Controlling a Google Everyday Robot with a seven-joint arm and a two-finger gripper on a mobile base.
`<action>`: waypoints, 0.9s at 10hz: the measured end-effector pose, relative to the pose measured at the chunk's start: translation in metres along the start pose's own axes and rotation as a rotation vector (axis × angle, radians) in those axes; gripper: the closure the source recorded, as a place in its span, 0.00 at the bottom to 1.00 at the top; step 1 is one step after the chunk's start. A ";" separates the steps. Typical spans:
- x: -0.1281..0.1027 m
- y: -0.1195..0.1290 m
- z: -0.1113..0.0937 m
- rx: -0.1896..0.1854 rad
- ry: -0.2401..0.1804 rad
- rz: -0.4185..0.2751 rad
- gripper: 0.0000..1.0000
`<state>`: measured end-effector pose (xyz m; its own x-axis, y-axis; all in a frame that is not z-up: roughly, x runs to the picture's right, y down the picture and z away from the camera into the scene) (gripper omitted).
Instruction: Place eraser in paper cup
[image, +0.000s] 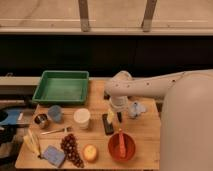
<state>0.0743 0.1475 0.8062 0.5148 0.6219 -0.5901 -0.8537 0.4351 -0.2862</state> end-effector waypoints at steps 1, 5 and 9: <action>-0.004 0.015 -0.003 0.009 0.003 -0.025 0.20; -0.005 0.051 0.003 0.047 0.043 -0.115 0.20; -0.011 0.068 0.028 0.037 0.105 -0.161 0.20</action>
<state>0.0125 0.1882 0.8144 0.6319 0.4719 -0.6149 -0.7565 0.5482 -0.3566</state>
